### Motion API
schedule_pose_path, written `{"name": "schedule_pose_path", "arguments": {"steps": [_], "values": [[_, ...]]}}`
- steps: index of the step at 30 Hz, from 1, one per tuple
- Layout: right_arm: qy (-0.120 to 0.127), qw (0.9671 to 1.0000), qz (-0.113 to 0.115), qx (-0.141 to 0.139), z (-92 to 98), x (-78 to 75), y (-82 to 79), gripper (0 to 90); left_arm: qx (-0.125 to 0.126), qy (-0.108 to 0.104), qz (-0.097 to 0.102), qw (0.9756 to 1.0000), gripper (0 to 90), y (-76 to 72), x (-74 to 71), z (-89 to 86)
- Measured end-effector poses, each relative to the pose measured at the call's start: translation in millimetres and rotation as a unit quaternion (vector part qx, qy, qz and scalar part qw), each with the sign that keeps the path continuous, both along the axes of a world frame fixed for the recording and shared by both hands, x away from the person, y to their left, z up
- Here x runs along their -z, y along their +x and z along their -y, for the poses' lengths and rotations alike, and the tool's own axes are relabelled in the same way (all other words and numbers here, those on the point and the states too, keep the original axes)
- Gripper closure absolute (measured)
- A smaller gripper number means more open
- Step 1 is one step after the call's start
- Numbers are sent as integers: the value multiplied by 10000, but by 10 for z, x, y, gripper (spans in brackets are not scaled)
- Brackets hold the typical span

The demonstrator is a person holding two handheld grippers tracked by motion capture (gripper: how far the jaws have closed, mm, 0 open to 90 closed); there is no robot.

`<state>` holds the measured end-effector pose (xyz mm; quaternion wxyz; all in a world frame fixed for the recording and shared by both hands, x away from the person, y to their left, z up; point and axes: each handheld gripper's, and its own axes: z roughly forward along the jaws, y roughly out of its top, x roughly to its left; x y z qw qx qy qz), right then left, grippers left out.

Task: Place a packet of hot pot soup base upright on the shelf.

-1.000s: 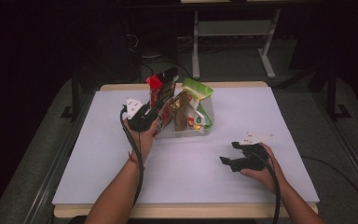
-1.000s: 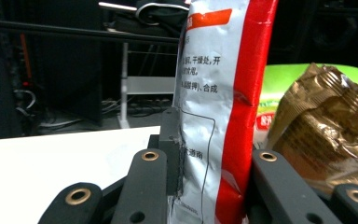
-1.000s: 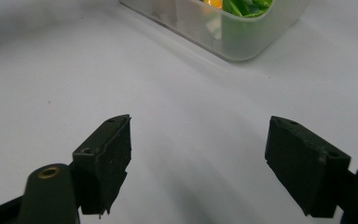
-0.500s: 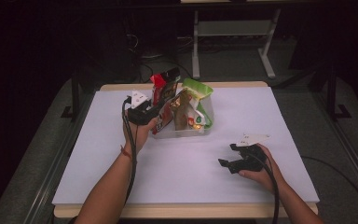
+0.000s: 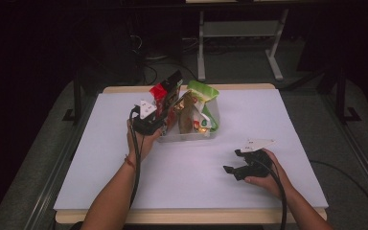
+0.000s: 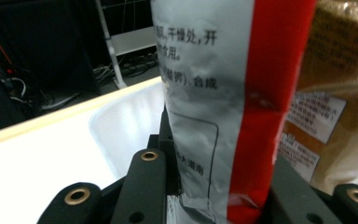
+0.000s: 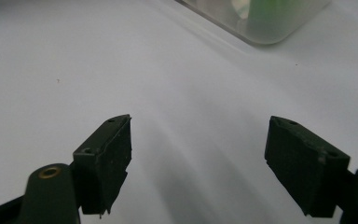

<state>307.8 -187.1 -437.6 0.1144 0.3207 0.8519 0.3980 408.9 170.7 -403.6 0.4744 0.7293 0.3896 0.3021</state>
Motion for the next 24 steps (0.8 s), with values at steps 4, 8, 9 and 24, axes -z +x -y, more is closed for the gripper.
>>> {"name": "schedule_pose_path", "arguments": {"steps": [4,8,9,24], "values": [[-34,10000,-4,-30,-10,4,3,222,22,-72,51,10000,719,-12,22,-4],[-59,10000,21,-33,-12,5,4,222,28,-88,41,9999,712,-10,26,-20],[-58,10000,19,-31,-11,4,2,222,29,-74,37,10000,711,-9,24,-22],[-170,9995,258,-9,0,-19,-25,227,74,69,-5,9999,676,-24,-13,-26]]}}
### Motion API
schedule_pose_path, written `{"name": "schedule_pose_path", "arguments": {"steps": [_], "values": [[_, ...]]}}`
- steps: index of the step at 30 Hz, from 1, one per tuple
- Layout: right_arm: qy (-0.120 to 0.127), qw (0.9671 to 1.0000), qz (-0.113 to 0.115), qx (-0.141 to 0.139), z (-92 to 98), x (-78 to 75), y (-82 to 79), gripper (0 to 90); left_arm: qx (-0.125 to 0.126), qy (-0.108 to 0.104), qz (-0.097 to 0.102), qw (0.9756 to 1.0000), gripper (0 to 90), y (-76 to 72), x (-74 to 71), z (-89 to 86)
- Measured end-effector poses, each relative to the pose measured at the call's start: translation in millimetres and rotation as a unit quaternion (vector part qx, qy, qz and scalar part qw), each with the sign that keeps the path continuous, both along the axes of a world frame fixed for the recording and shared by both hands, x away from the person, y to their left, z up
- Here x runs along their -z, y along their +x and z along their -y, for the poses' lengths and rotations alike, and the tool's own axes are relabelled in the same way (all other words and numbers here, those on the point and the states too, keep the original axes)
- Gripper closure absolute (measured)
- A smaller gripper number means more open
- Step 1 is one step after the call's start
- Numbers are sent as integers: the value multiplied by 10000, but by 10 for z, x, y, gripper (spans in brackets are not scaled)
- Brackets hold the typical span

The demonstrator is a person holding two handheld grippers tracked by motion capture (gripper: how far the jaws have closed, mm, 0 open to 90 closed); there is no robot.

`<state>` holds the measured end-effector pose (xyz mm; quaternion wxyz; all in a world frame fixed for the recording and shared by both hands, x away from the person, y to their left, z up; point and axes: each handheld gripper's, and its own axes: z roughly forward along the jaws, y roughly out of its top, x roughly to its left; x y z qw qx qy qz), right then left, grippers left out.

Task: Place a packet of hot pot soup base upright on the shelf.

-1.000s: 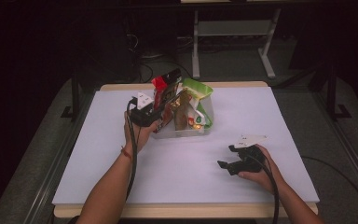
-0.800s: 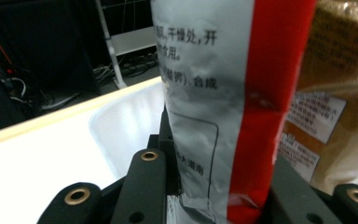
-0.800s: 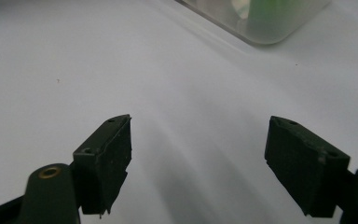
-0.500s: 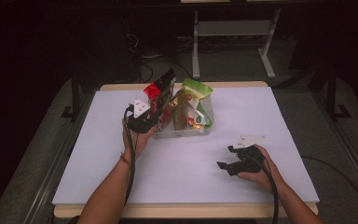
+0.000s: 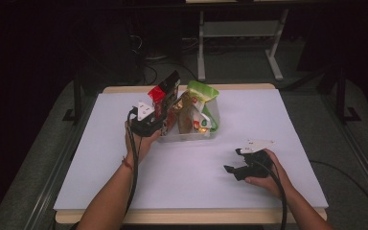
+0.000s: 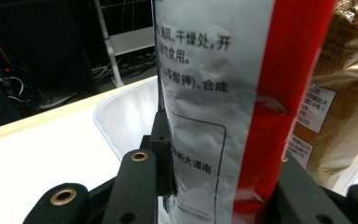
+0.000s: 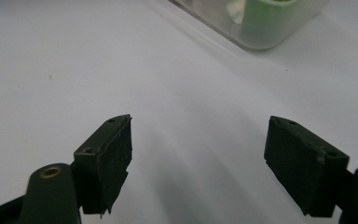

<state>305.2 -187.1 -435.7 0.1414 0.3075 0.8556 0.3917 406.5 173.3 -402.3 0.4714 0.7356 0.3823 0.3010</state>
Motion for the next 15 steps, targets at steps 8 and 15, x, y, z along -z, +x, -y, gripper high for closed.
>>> {"name": "schedule_pose_path", "arguments": {"steps": [8,15], "values": [[-102,9999,98,63,2,-4,-22,230,122,138,-86,9998,661,8,-44,-16],[-271,9992,270,88,-31,-6,-34,231,232,120,-150,9995,640,4,-90,-56]]}}
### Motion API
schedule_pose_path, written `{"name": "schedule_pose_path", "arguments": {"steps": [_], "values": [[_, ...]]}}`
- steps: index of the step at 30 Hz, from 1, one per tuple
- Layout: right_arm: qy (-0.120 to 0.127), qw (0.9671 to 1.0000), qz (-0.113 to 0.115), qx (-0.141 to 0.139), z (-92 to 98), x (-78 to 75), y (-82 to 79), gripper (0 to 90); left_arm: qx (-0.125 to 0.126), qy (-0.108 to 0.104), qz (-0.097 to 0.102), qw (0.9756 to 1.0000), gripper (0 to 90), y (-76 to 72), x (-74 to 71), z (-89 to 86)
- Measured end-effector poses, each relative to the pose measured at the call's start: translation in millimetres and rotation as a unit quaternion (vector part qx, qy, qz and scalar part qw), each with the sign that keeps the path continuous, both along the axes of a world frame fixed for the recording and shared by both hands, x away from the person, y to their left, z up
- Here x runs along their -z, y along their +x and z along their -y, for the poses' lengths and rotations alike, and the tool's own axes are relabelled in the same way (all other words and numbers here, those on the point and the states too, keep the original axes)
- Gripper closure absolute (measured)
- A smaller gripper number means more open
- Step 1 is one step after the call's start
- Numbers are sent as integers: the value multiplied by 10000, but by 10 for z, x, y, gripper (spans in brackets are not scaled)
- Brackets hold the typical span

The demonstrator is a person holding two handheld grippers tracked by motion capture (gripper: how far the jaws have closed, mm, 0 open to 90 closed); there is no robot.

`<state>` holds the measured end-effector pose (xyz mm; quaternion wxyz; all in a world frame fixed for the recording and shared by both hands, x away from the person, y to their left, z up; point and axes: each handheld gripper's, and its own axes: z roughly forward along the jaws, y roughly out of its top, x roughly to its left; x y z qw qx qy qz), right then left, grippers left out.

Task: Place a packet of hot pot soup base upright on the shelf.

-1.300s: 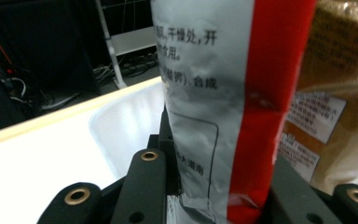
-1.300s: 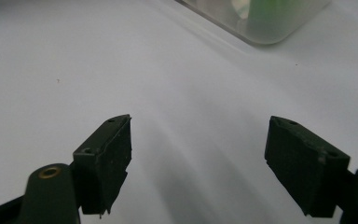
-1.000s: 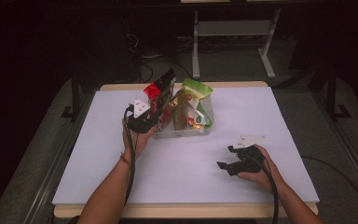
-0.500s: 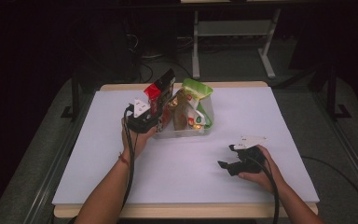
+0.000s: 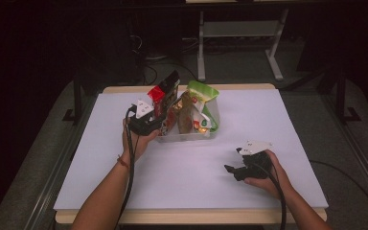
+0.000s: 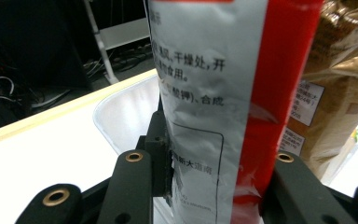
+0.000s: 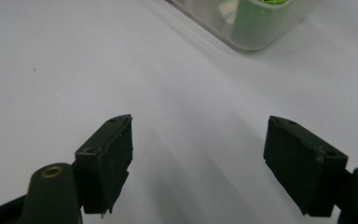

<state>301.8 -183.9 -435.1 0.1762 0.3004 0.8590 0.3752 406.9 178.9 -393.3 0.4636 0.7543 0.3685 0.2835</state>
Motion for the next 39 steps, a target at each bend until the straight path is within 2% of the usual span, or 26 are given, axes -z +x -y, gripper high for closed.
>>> {"name": "schedule_pose_path", "arguments": {"steps": [3,7,10,15,17,22,27,30,34,36,39], "values": [[-43,10000,59,3,-9,-8,-10,232,87,-42,8,10000,603,-24,-27,-19],[-114,9998,171,43,-8,-22,-15,234,162,41,94,9998,566,-84,-85,-49],[-182,9996,211,76,-8,-33,-16,234,260,-43,186,9995,544,-142,-137,-96],[-263,9989,373,122,-16,-64,-29,234,466,75,381,9982,484,-282,-219,-198],[-219,9986,458,123,-10,-94,-40,234,511,113,491,9974,454,-354,-246,-249],[-39,9967,763,286,14,-157,-61,233,598,184,611,9962,396,-536,-290,-370],[63,9940,1011,422,27,-211,-67,231,675,330,651,9950,380,-662,-280,-483],[22,9927,1111,463,28,-237,-73,224,698,405,635,9947,371,-722,-246,-554],[34,9916,1188,510,49,-261,-71,220,677,476,587,9948,346,-791,-194,-648],[24,9908,1233,557,63,-274,-65,218,723,422,507,9952,324,-814,-158,-697],[34,9890,1341,629,83,-297,-66,215,730,508,479,9949,306,-853,-102,-762]]}}
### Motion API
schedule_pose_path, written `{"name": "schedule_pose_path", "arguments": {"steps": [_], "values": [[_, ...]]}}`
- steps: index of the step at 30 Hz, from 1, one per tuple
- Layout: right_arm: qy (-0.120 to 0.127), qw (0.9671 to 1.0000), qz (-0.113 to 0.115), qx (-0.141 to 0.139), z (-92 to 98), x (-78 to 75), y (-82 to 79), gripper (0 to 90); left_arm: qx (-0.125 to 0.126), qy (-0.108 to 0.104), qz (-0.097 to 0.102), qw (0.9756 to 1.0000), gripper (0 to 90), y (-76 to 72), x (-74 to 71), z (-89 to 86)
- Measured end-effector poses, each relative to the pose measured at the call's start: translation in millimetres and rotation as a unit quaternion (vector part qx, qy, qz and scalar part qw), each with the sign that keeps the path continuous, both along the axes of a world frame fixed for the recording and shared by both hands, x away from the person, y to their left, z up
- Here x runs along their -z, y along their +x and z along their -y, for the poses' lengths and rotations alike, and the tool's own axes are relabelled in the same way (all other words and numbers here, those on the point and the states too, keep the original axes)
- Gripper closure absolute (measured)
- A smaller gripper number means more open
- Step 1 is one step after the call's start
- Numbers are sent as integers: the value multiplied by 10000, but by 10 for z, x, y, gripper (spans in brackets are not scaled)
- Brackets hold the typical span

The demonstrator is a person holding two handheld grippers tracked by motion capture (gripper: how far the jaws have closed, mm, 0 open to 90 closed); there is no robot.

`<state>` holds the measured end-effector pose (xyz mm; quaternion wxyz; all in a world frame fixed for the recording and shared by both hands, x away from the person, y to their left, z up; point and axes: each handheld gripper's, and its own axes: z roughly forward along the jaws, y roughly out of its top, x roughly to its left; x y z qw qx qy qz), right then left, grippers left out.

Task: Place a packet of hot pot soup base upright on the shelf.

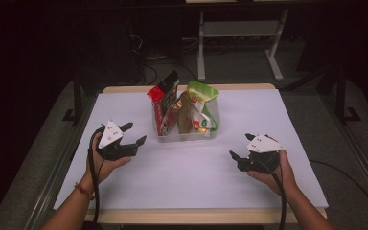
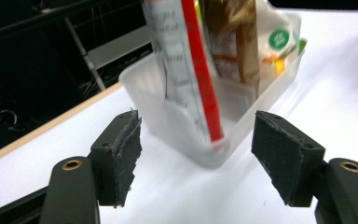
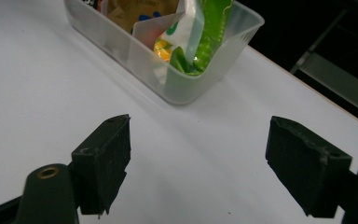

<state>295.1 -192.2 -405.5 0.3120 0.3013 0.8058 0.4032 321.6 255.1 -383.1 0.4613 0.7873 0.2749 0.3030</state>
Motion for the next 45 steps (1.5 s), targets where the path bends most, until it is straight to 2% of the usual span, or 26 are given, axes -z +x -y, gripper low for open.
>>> {"name": "schedule_pose_path", "arguments": {"steps": [8,10,13,15,18,22,25,28,34,37,43,45], "values": [[23,9999,104,108,19,-20,12,196,34,74,-105,9999,277,-79,80,-122],[-18,9998,140,145,14,-22,12,197,83,92,-247,9996,264,-87,90,-151],[-74,9998,133,107,11,-23,3,197,93,161,-307,9994,255,-104,85,-196],[-171,9997,138,119,25,-12,-7,197,90,201,-314,9993,253,-118,81,-228],[-90,9997,136,153,66,-10,-24,200,45,352,-167,9992,262,-153,119,-262],[-8,9997,158,167,95,0,-74,200,28,385,-195,9991,261,-223,197,-334],[4,9998,153,147,117,15,-101,200,-19,541,-164,9984,262,-303,261,-413],[39,9997,168,148,156,27,-124,200,-86,549,-224,9982,262,-387,312,-514],[96,9995,186,229,258,72,-168,200,-185,397,-278,9987,260,-491,360,-705],[101,9995,139,279,325,102,-203,200,-198,320,-302,9988,257,-524,383,-751],[188,9987,70,471,511,166,-339,203,-176,362,-388,9984,250,-567,424,-810],[198,9983,23,554,584,199,-388,202,-143,275,-437,9986,250,-574,433,-839]]}}
